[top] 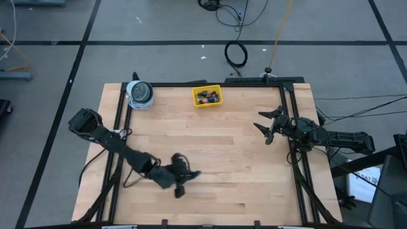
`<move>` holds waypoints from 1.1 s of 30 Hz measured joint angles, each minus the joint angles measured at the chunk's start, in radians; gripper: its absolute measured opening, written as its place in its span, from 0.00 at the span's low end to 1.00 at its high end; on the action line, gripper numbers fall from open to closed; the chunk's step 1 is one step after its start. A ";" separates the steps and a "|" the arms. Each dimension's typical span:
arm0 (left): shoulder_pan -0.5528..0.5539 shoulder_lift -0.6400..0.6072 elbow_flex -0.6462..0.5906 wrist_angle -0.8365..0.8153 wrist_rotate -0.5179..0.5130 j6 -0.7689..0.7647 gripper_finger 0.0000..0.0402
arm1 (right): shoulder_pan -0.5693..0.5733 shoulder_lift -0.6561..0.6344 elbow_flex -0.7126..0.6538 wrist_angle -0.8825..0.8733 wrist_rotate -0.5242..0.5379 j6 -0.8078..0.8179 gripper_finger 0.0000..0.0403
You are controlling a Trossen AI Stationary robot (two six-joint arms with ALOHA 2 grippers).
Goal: Pick & Place Nail Polish
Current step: Put the dark blue nail polish bottle into the yellow bin
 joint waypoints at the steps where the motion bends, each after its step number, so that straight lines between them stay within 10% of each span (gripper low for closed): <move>1: 0.023 0.000 0.013 0.080 0.003 0.067 0.09 | 0.000 0.000 0.000 0.001 0.000 0.000 0.66; 9: 0.179 -0.003 0.025 0.643 0.224 0.369 0.09 | 0.000 0.000 0.000 0.001 0.000 0.000 0.66; 22: 0.169 -0.004 0.025 1.026 0.833 0.362 0.09 | 0.000 0.000 0.000 -0.001 0.000 0.000 0.66; 33: 0.106 -0.004 0.025 1.043 0.801 0.365 0.09 | 0.000 0.000 0.000 -0.001 0.000 0.000 0.66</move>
